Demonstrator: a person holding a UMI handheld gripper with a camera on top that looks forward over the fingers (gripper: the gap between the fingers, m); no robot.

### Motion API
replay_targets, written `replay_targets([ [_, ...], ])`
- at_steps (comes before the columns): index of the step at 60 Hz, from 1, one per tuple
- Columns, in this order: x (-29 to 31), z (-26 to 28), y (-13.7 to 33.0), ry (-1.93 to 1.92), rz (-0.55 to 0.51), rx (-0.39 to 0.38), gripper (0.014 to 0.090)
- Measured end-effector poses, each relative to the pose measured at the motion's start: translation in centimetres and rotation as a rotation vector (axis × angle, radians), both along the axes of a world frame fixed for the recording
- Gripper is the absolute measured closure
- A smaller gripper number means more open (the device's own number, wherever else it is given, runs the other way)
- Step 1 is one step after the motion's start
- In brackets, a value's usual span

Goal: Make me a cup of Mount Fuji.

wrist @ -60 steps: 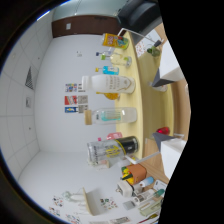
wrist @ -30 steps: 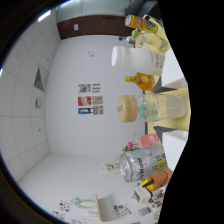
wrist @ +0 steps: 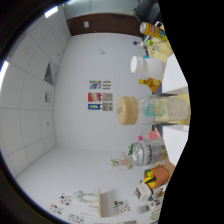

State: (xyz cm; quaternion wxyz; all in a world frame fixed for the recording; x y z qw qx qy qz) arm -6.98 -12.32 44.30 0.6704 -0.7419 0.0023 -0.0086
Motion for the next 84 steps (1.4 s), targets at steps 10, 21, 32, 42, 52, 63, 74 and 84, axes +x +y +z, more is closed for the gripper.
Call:
replay_targets([
  [10,-0.2,0.3,-4.4,0.017,0.029,0.027,0.0636],
  [21,-0.4,-8.5,-8.7,0.036,0.006,-0.063,0.0637],
  [32,-0.8,-21.0,-10.9,0.073,-0.002,-0.192,0.0636],
  [42,-1.3,-28.4,-11.4,0.121,0.009,-0.255,0.0635],
  [52,-1.3,-31.5,-11.0,0.427,0.001,-0.289,0.0635],
  [63,-0.8,-31.5,-10.2,0.952,-0.024,-0.266,0.0634],
  [74,-0.1,-31.0,-9.4,1.368,-0.025,-0.218,0.0638],
  [84,0.2,-30.8,-8.8,1.688,-0.02,-0.191,0.0638],
])
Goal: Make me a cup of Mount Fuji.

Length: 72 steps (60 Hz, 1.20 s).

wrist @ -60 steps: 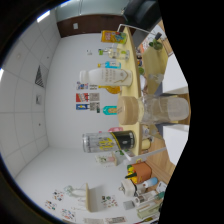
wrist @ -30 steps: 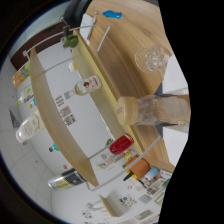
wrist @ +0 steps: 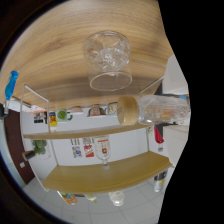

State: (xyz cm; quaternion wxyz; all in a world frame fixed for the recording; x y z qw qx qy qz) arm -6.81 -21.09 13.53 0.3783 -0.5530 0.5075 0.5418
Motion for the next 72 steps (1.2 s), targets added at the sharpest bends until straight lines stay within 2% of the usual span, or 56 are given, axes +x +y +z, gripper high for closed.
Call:
replay_targets([
  [11,0.3,0.5,0.4,0.264,-0.039,0.028,0.0639],
  [27,0.0,1.0,0.3,0.202,-0.004,0.036,0.0636],
  [36,-0.2,3.5,-0.2,-0.126,0.028,0.075,0.0637],
  [50,-0.5,8.1,0.0,-0.996,0.029,0.164,0.0636],
  [60,-2.2,3.1,1.0,-1.407,0.13,0.101,0.0637],
  [72,-2.6,-4.3,1.9,-1.549,0.241,-0.006,0.0636],
])
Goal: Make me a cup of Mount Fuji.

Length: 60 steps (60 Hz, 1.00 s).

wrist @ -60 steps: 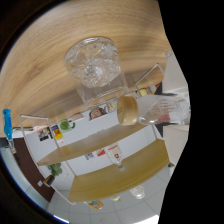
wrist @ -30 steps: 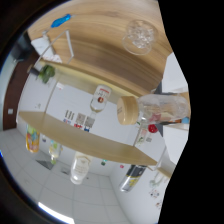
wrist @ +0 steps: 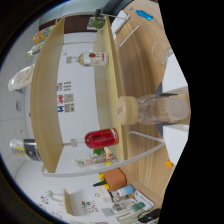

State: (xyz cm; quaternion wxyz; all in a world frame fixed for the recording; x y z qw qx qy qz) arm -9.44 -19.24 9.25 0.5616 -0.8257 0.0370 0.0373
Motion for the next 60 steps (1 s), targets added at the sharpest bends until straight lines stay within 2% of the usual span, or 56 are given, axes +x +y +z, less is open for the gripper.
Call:
replay_targets([
  [4,0.2,-1.5,-0.1,-0.03,-0.001,-0.028,0.0636],
  [18,-0.2,-3.5,-0.7,-0.03,0.032,-0.052,0.0626],
  [28,-0.7,-3.3,-1.9,-0.038,0.043,-0.026,0.0613],
  [37,-1.0,-3.7,-2.9,-0.052,0.053,-0.04,0.0601],
  [43,-1.1,-3.7,-3.0,-0.031,0.052,-0.068,0.045],
  [47,-1.2,-3.3,-3.4,-0.019,0.058,-0.096,0.0244],
  [49,-1.1,-2.9,-3.7,-0.016,0.061,-0.108,0.0185],
  [55,-0.4,-1.0,-5.0,-0.023,0.06,-0.116,0.0199],
  [60,1.3,0.1,-6.7,-0.042,0.022,-0.153,0.0197],
])
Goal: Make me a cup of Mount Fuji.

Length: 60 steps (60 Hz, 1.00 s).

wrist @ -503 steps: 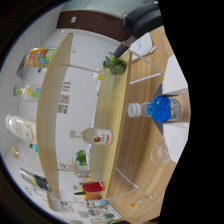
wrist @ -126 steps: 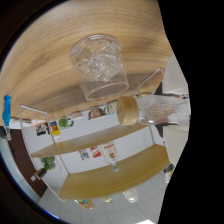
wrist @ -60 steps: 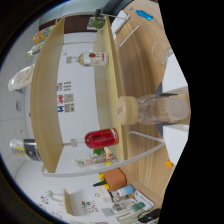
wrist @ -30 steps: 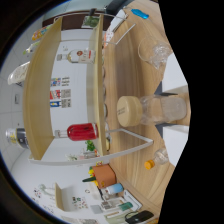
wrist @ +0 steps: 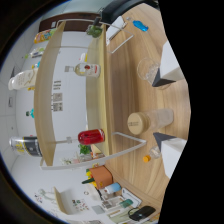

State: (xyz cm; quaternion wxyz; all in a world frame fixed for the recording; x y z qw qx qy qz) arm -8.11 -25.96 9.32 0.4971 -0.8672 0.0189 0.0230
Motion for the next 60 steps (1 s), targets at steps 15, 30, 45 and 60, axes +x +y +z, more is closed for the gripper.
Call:
replay_targets([
  [15,6.5,1.9,-4.6,-0.083,-0.071,-0.114,0.0196],
  [30,10.6,14.3,-3.8,-0.095,-0.115,-0.091,0.0184],
  [45,10.2,30.8,3.0,-0.069,-0.072,0.224,0.0183],
  [60,10.5,33.9,12.0,-0.074,-0.056,0.397,0.0193],
])
